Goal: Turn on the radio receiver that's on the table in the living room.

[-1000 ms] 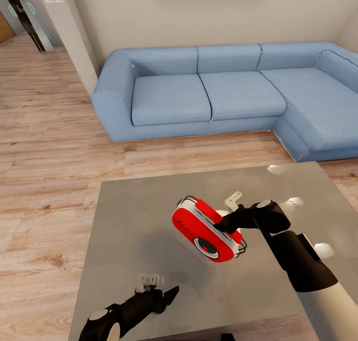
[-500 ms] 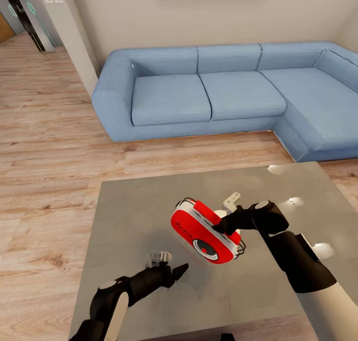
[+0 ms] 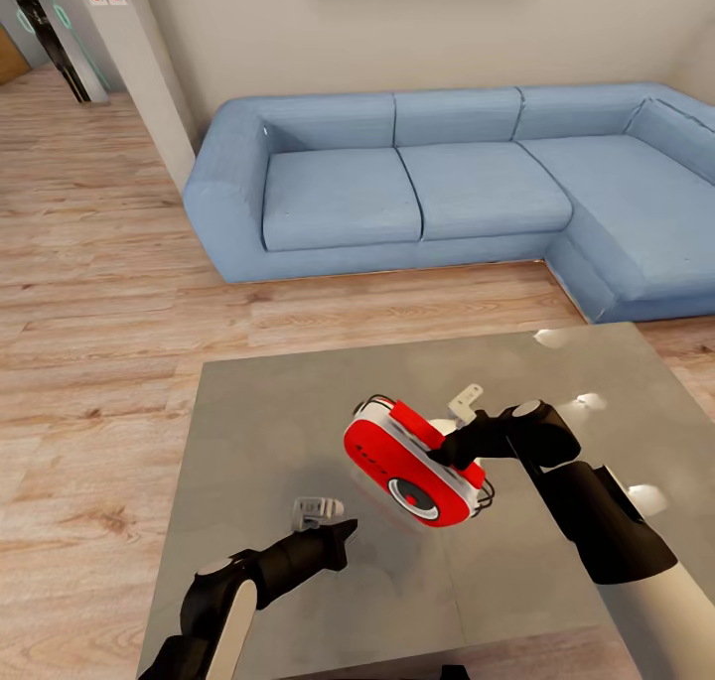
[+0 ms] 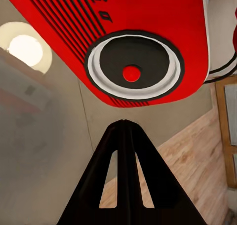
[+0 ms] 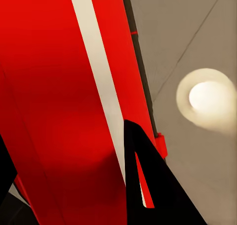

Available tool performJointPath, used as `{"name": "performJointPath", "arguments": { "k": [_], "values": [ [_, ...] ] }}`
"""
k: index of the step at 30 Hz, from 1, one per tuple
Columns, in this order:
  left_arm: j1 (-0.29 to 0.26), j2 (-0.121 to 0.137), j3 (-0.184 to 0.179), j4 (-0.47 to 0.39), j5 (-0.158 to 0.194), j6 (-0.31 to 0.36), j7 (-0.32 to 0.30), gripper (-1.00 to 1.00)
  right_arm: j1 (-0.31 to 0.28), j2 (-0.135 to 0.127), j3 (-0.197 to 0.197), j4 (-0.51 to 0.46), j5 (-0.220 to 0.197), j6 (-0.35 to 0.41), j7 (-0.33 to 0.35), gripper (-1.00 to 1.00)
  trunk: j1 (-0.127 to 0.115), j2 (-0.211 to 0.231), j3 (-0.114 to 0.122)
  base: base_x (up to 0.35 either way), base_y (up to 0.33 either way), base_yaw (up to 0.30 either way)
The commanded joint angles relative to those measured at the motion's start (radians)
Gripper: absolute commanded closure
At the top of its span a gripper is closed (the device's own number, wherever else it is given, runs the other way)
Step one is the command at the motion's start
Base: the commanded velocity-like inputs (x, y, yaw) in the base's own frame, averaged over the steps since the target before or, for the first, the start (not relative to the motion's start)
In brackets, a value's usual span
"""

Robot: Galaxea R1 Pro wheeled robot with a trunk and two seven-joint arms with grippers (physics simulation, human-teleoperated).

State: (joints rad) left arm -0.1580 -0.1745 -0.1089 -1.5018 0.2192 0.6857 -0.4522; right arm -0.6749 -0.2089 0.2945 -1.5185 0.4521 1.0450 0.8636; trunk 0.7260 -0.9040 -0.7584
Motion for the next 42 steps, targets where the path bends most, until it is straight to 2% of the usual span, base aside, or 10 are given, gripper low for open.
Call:
{"name": "performJointPath", "arguments": {
  "k": [1,4,6,10,13,17,21,30,36,42],
  "values": [
    [0.0,0.0,0.0,0.0,0.0,0.0,0.0,1.0,0.0,0.0,0.0,0.0,-0.007,0.002,0.0,1.0,0.0,0.0,0.0,0.0,0.0,0.0],
    [0.0,0.0,0.0,0.0,0.0,0.0,0.0,1.0,0.0,0.0,-0.01,-0.002,-0.008,0.002,0.029,1.0,0.0,0.0,0.0,0.0,0.0,0.0],
    [0.0,0.0,0.0,0.0,0.0,0.0,0.0,1.0,0.0,0.0,-0.049,-0.004,-0.006,0.002,0.118,1.0,0.0,0.0,0.0,0.0,0.0,0.0],
    [0.0,0.0,0.0,0.0,0.0,0.0,0.0,1.0,0.0,-0.001,-0.082,-0.011,-0.002,0.002,0.177,1.0,0.0,0.0,0.0,0.0,0.0,0.0],
    [0.0,0.0,-0.01,0.0,0.0,-0.001,0.0,1.0,0.0,-0.002,-0.097,-0.014,-0.003,0.002,0.186,1.0,0.0,0.0,0.0,0.0,0.0,0.0],
    [-0.005,0.0,-0.064,-0.001,0.0,-0.005,0.0,1.0,0.0,-0.009,-0.107,-0.015,-0.004,0.002,0.188,1.0,0.0,0.0,0.0,0.0,0.0,0.0],
    [-0.025,0.0,-0.091,0.0,0.008,-0.006,0.0,1.0,0.0,-0.01,-0.11,-0.015,-0.004,0.002,0.189,1.0,0.0,0.0,0.0,0.0,0.0,0.0],
    [-0.029,0.0,-0.1,0.0,0.045,-0.005,0.003,1.0,0.0,-0.011,-0.11,-0.015,-0.004,0.002,0.19,1.0,0.0,0.0,0.0,0.0,0.0,0.0],
    [-0.03,0.007,-0.091,0.015,0.036,0.003,0.004,1.0,0.0,0.0,-0.077,0.02,0.0,-0.016,0.2,1.0,0.0,0.0,0.0,0.0,0.0,0.0],
    [-0.036,0.007,-0.117,0.013,0.038,0.003,-0.006,1.0,0.018,0.0,-0.089,0.016,0.015,-0.012,0.217,1.0,0.0,0.0,0.0,0.0,0.0,0.0]
  ]
}}
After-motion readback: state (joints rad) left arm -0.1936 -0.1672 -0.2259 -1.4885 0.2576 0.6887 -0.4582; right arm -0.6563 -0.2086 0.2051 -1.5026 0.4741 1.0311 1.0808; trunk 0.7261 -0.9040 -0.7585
